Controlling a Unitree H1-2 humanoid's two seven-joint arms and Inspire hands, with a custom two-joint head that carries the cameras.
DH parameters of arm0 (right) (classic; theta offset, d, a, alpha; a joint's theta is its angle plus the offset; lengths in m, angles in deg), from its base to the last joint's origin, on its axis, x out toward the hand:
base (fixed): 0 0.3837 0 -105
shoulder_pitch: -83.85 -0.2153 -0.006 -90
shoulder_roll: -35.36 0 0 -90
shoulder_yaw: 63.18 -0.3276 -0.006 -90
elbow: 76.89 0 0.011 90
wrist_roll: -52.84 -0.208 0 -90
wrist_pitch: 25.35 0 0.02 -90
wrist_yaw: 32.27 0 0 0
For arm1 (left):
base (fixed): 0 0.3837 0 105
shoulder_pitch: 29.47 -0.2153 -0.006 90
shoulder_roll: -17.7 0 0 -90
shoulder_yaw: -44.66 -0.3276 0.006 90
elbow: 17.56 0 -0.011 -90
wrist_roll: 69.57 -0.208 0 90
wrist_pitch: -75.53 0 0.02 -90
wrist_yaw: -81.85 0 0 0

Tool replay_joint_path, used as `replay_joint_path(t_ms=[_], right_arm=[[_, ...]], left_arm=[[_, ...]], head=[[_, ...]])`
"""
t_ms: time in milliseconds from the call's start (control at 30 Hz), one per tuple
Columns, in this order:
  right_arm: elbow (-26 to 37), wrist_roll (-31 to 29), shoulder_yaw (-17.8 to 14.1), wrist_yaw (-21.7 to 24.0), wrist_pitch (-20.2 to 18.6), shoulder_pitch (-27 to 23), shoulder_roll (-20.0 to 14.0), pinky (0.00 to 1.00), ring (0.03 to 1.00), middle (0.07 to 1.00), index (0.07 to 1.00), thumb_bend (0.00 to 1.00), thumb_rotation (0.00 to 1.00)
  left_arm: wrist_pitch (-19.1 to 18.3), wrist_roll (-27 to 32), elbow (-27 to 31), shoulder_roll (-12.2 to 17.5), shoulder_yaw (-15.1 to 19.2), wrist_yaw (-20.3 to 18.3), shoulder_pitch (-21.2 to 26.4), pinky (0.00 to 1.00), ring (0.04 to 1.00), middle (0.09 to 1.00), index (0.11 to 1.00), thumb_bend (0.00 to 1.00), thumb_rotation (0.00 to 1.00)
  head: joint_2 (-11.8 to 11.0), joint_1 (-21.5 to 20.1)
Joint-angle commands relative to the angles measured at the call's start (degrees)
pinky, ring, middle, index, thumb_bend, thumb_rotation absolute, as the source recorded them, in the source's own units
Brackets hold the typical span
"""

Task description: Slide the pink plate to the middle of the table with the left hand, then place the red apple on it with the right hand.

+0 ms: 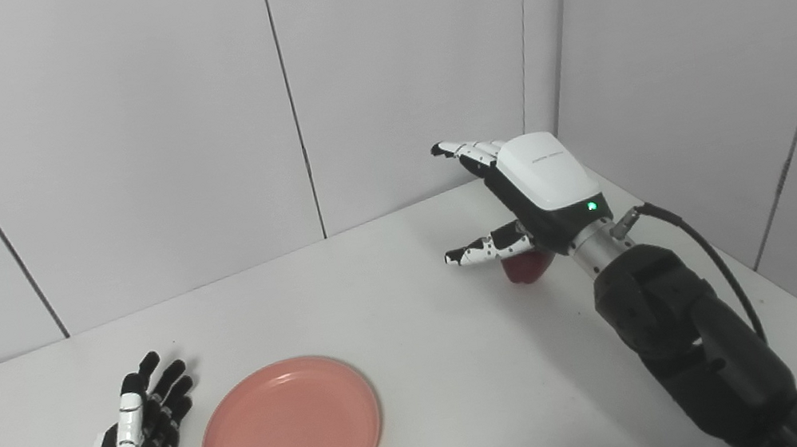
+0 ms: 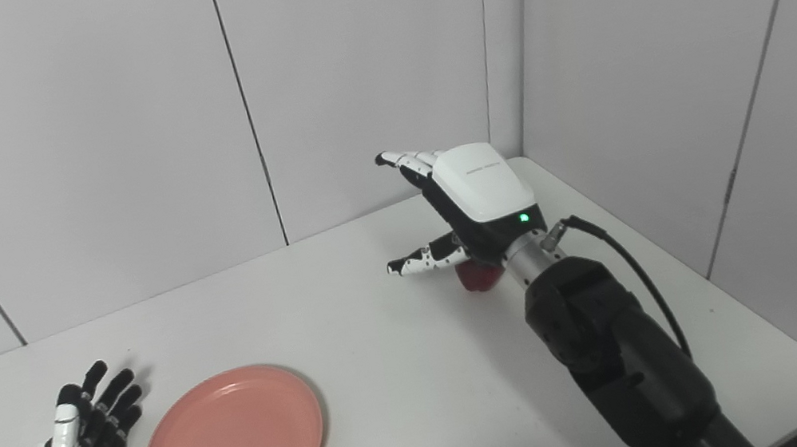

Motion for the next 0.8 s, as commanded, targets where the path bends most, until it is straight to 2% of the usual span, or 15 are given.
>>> replay_joint_path(t_ms=[0, 167, 367, 500, 767], right_arm=[[-0.94, 0.81, -0.68, -0.95, 0.11, -2.74, -2.42, 0.59, 0.779, 0.814, 0.822, 1.00, 0.40], [-6.10, 3.29, 0.04, -1.51, -0.62, -4.65, -5.44, 0.59, 0.786, 0.814, 0.816, 1.00, 0.41], [-10.84, 2.56, 0.43, -2.17, -0.90, -4.95, -6.01, 0.61, 0.799, 0.817, 0.814, 1.00, 0.39], [-13.95, 2.67, 1.21, -3.11, -0.31, -4.86, -6.44, 0.57, 0.771, 0.804, 0.808, 1.00, 0.41], [-18.46, 0.30, 2.18, -4.05, -0.14, -4.41, -6.09, 0.59, 0.785, 0.820, 0.817, 0.99, 0.44]], left_arm=[[-2.00, -0.53, -1.92, -0.33, -0.76, 0.26, -1.14, 0.97, 0.934, 0.929, 0.972, 0.56, 0.95], [-2.06, -0.77, -1.88, -0.49, -0.97, 0.64, -1.24, 0.97, 0.927, 0.923, 0.963, 0.55, 0.95], [-1.99, -0.76, -2.10, -0.56, -1.02, 0.76, -1.20, 0.96, 0.929, 0.923, 0.962, 0.56, 0.94], [-1.86, -0.55, -2.33, -0.57, -0.97, 0.69, -1.17, 0.97, 0.931, 0.925, 0.964, 0.56, 0.93], [-1.62, -0.76, -2.54, -0.44, -1.14, 0.65, -1.17, 0.96, 0.930, 0.925, 0.967, 0.56, 0.94]], head=[[0.06, 0.07], [0.18, 0.38], [0.13, 0.60], [0.14, 0.64], [0.25, 0.89]])
